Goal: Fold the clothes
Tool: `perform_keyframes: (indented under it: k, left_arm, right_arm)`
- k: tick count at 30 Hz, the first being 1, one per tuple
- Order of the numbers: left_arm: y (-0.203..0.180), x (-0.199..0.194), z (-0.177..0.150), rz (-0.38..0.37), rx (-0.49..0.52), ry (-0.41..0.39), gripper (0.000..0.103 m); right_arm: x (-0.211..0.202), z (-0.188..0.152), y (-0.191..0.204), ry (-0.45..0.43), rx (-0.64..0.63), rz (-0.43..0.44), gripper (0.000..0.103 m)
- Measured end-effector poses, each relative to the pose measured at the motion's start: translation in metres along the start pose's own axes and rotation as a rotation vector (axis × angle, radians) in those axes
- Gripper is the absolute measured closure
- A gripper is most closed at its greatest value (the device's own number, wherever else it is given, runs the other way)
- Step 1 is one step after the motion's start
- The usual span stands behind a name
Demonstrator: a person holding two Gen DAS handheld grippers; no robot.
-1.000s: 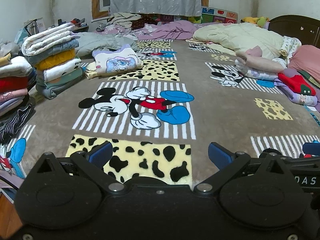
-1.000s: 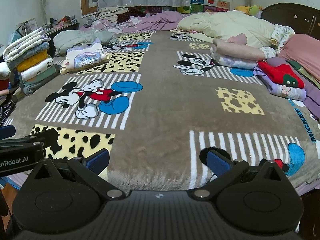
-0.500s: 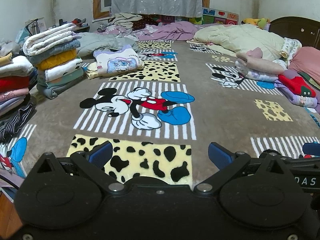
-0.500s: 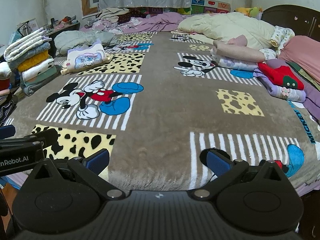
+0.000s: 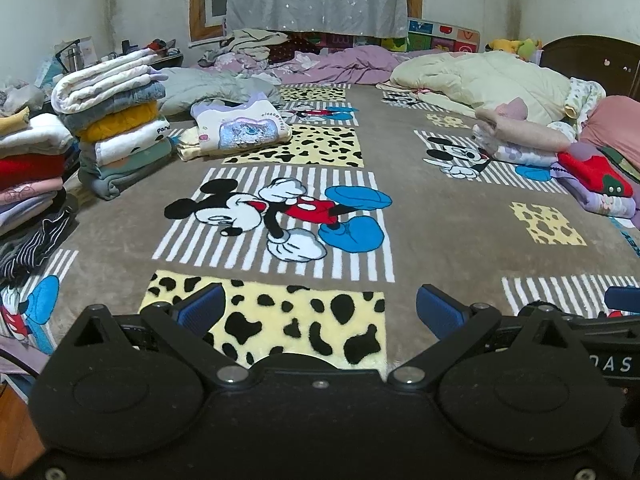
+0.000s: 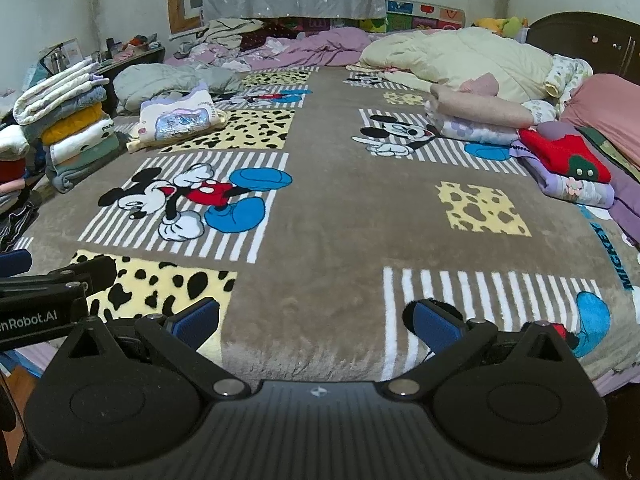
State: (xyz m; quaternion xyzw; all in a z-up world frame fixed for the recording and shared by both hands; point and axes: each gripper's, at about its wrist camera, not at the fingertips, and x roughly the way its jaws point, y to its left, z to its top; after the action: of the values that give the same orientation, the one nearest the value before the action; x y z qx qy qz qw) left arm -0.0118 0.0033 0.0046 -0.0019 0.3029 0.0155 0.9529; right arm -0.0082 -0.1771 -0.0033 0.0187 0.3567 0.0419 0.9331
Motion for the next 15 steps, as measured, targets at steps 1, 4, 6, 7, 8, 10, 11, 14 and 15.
perform_keyframes:
  k: [1, 4, 6, 7, 8, 10, 11, 14, 15]
  left_arm:
    - [0.000, -0.002, 0.000, 0.001, 0.001, -0.007, 0.000]
    - [-0.002, -0.008, 0.003, 0.012, 0.012, -0.039, 0.000]
    - [-0.004, -0.012, 0.005, -0.004, 0.033, -0.059, 0.000]
    - [-0.005, -0.014, 0.007, -0.021, 0.045, -0.070, 0.000]
    - [-0.005, -0.016, 0.010, -0.042, 0.046, -0.076, 0.000]
    - [-0.005, -0.019, 0.017, -0.076, 0.027, -0.079, 0.000]
    - [-0.006, -0.022, 0.022, -0.087, 0.022, -0.092, 0.000]
    - [-0.008, -0.029, 0.038, -0.131, -0.007, -0.146, 0.000]
    - [-0.008, -0.031, 0.045, -0.162, -0.027, -0.177, 0.000]
  right_arm:
    - [-0.001, 0.000, 0.000, -0.006, 0.002, 0.006, 0.000]
    - [-0.003, 0.000, -0.004, -0.016, 0.020, 0.035, 0.000]
    - [-0.005, 0.001, -0.008, -0.019, 0.040, 0.054, 0.000]
    - [-0.008, 0.001, -0.011, -0.031, 0.051, 0.061, 0.000]
    - [-0.011, 0.002, -0.014, -0.047, 0.061, 0.068, 0.000]
    - [-0.018, 0.005, -0.022, -0.084, 0.082, 0.078, 0.000]
    - [-0.021, 0.007, -0.026, -0.103, 0.093, 0.083, 0.000]
    - [-0.032, 0.013, -0.039, -0.165, 0.112, 0.088, 0.000]
    - [-0.036, 0.015, -0.043, -0.189, 0.111, 0.085, 0.000]
